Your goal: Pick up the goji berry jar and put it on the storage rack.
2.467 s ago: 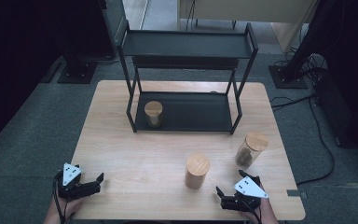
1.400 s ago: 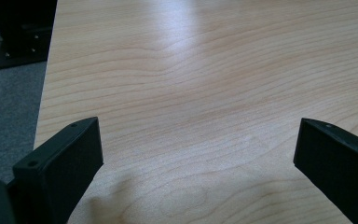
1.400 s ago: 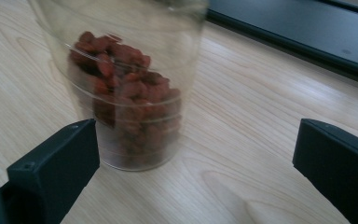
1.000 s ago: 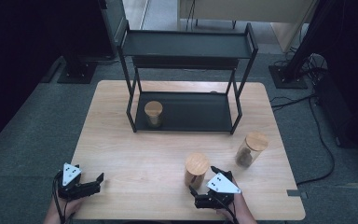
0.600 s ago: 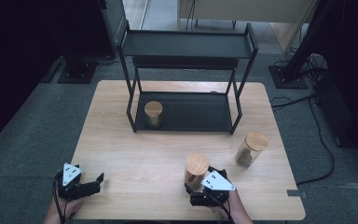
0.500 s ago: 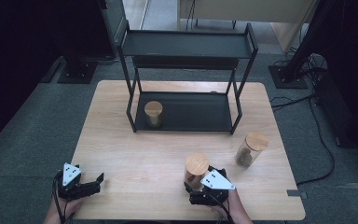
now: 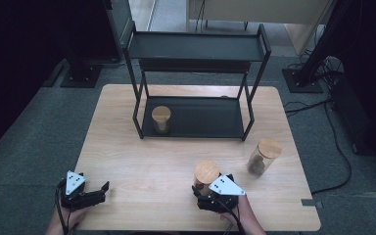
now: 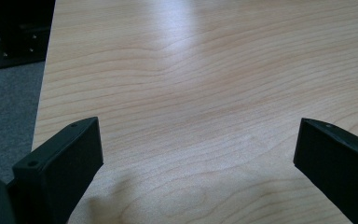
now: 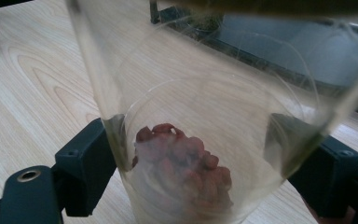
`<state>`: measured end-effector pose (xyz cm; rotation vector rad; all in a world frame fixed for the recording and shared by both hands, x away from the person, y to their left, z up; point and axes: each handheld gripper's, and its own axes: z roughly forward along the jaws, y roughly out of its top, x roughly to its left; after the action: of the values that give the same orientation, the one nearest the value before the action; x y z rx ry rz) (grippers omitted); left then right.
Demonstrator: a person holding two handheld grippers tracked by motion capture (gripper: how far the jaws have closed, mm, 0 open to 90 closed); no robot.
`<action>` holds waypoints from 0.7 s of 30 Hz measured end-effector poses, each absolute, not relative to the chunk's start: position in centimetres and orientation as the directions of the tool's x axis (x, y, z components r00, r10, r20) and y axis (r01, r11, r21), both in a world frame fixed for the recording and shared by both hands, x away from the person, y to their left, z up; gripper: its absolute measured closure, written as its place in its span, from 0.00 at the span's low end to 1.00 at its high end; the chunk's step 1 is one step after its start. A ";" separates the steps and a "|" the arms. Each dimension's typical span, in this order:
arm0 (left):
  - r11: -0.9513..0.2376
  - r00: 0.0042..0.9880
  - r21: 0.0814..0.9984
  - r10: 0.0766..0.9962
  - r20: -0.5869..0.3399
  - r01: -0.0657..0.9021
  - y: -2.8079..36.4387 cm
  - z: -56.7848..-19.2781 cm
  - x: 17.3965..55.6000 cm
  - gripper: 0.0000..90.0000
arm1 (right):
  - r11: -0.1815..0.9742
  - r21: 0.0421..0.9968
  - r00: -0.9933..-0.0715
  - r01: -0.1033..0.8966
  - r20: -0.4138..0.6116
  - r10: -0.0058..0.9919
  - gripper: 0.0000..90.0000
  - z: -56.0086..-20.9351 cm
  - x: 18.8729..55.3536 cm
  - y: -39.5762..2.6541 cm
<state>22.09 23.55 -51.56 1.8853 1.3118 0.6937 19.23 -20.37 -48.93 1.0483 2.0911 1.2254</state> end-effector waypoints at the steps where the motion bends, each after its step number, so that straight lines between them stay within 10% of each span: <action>1: -0.214 0.335 0.807 0.942 0.022 0.551 23.6 -51.6 22.1 0.02 | 0.299 0.880 -0.579 0.368 -0.035 0.815 0.20 -48.8 19.3 -20.4; 21: -0.170 0.266 0.816 0.964 0.020 0.553 23.6 -51.5 22.0 0.02 | 0.304 0.856 -0.571 0.418 -0.012 0.821 0.27 -47.6 20.4 -20.1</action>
<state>21.97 23.63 -51.54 1.8293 1.3780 0.7350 20.37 -20.14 -47.59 1.1011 2.1245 1.1899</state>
